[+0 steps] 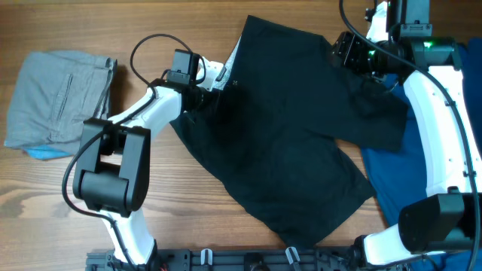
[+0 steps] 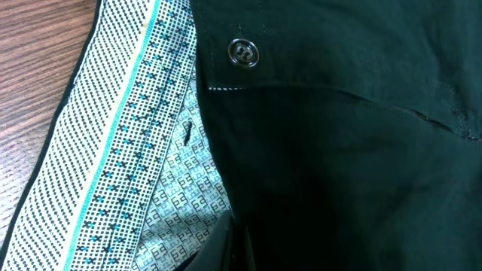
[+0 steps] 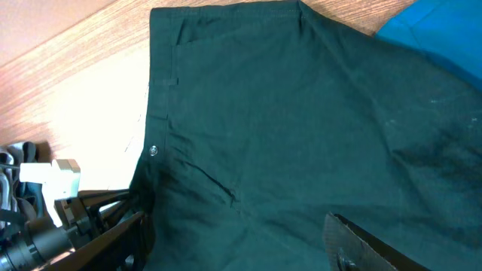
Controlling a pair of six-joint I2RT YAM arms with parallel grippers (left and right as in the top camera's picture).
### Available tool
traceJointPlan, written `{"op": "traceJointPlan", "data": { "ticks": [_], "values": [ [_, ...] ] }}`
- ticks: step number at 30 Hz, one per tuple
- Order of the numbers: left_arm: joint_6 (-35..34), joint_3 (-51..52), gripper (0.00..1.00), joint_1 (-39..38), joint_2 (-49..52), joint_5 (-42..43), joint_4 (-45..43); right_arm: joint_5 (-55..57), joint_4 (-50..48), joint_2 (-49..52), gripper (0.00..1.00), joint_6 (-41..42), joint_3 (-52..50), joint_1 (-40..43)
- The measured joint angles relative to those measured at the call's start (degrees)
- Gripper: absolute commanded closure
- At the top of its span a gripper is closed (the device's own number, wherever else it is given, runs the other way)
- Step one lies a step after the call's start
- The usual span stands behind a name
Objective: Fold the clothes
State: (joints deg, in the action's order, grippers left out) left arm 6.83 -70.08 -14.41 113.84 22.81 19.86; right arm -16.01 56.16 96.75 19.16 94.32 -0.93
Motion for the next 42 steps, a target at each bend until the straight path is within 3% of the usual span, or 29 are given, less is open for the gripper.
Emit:
{"op": "traceJointPlan", "data": {
  "ticks": [5, 7, 8, 9, 10, 11, 13, 15, 17, 18, 20, 27, 28, 30, 32, 33, 34, 35, 37, 42],
  "values": [
    [-9.1, -0.5, 0.96, 6.6, -0.3, -3.1, 0.8, 0.0, 0.0, 0.0, 0.24, 0.0, 0.0, 0.0],
    [-12.2, -0.6, 0.45, 11.7, -1.1, -4.1, 0.7, 0.0, 0.0, 0.0, 0.23, 0.0, 0.0, 0.0],
    [-12.9, -0.8, 0.38, 13.2, -1.2, -4.6, 0.9, 0.0, 0.0, 0.0, 0.24, 0.0, 0.0, 0.0],
    [-13.5, -0.9, 0.4, 14.0, -1.2, -5.0, 1.4, 0.0, 0.0, 0.0, 0.23, 0.0, 0.0, 0.0],
    [-14.0, -0.9, 0.55, 14.1, -1.2, -5.1, 2.1, 0.2, 0.0, 0.0, 0.23, 0.0, 0.0, 0.0],
    [-14.2, -1.0, 0.78, 14.0, -1.2, -4.9, 3.3, 0.6, 0.0, 0.0, 0.23, 0.0, 0.0, 0.0],
    [-14.3, -1.0, 0.96, 13.8, -1.9, -2.4, 3.9, 1.1, 0.2, 0.0, 0.26, 0.0, 0.0, 0.0],
    [-11.8, -1.2, 0.96, 12.4, -4.1, 0.9, 6.5, 1.9, 0.4, 0.0, 0.32, -0.2, 0.0, 0.0],
    [-9.8, -1.4, 0.85, 9.8, -4.3, -1.2, 10.1, 3.8, 0.4, 0.0, 0.34, -0.4, -0.1, 0.0],
    [-8.9, -1.2, 0.96, 8.8, -3.8, -3.3, 11.2, 5.0, 0.4, 0.0, 0.34, -0.4, -0.6, 0.0],
    [-8.6, -0.1, 0.96, 9.2, -2.4, -5.6, 12.0, 5.9, 0.5, 0.0, 0.34, -0.5, -1.8, 0.0],
    [-19.6, 2.8, 0.96, 23.0, -2.5, -6.7, 19.3, 6.3, -1.1, 1.7, 0.33, -0.4, -4.9, 0.0],
    [-19.8, 2.9, 0.96, 25.4, -2.7, -6.4, 19.9, 6.7, -1.7, 2.8, 0.37, -0.5, -4.9, 0.0],
    [-19.8, 3.4, 0.96, 26.4, -3.2, -5.8, 20.4, 8.6, -4.0, 6.2, 0.68, -0.6, -4.9, 0.0],
    [-19.7, 4.7, 0.95, 25.8, -4.6, -4.9, 20.9, 9.7, -9.0, 11.5, 0.87, -0.9, -4.9, 0.0],
    [-19.6, 5.5, 0.91, 25.5, -5.8, -3.7, 20.9, 10.2, -11.8, 15.1, 0.93, -0.9, -4.9, 0.0],
    [-19.6, 6.0, 0.79, 25.0, -7.9, -2.1, 20.9, 10.4, -13.5, 17.5, 0.94, -1.0, -4.9, 0.0],
    [-19.6, 6.0, 0.55, 24.6, -10.2, -0.3, 20.5, 10.6, -16.2, 21.2, 0.95, -0.8, -4.9, 0.0],
    [-19.5, 6.0, 0.31, 23.6, -15.5, 3.3, 20.0, 10.8, -17.1, 26.1, 0.96, -0.3, -5.0, 0.5],
    [-19.6, 6.0, 0.31, 21.6, -19.7, 11.2, 19.6, 17.8, -16.4, 28.0, 0.96, 6.3, -4.7, 7.4]
  ]
}}
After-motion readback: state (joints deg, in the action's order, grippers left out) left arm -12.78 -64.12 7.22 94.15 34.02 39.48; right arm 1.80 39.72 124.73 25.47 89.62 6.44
